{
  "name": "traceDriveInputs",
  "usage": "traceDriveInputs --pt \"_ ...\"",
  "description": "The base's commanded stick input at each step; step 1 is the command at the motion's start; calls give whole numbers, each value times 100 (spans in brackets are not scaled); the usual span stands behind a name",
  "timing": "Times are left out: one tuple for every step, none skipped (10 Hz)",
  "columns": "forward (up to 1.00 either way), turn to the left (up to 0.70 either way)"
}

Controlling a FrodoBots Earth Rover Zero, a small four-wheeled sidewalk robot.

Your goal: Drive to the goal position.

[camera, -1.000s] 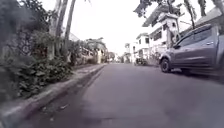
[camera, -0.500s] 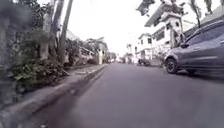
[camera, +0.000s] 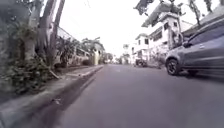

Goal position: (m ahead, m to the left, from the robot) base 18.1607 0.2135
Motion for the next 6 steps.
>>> traceDriveInputs --pt "100 0" --pt "100 0" --pt "100 0" --pt "100 0" --pt "100 0" --pt "100 0"
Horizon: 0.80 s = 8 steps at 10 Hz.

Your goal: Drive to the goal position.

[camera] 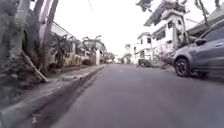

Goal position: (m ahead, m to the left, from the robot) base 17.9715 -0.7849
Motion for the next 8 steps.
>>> traceDriveInputs --pt "100 0" --pt "100 0" --pt "100 0" --pt "100 0" --pt "100 -15" --pt "100 -40" --pt "100 -40" --pt "100 -40"
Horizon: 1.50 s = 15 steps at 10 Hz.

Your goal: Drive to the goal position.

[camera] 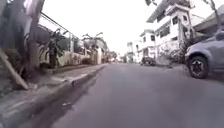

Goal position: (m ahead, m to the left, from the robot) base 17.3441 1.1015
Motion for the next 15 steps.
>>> traceDriveInputs --pt "100 -40" --pt "100 -40" --pt "100 -23" --pt "100 0" --pt "100 0" --pt "100 0" --pt "100 0" --pt "100 0" --pt "100 0" --pt "100 0" --pt "100 0" --pt "100 0" --pt "100 0" --pt "100 0" --pt "100 0"
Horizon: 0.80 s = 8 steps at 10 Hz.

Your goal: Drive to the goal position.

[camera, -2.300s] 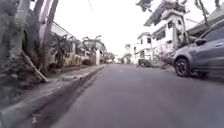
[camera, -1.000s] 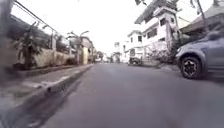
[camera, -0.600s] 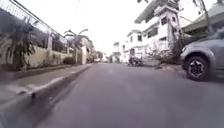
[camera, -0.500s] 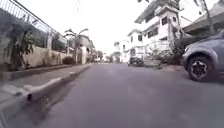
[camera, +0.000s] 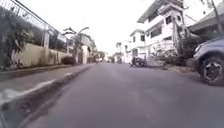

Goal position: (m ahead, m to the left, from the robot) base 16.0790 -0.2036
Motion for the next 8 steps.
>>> traceDriveInputs --pt "100 0" --pt "100 0" --pt "100 0" --pt "100 0" --pt "100 0" --pt "100 0" --pt "100 0" --pt "100 0"
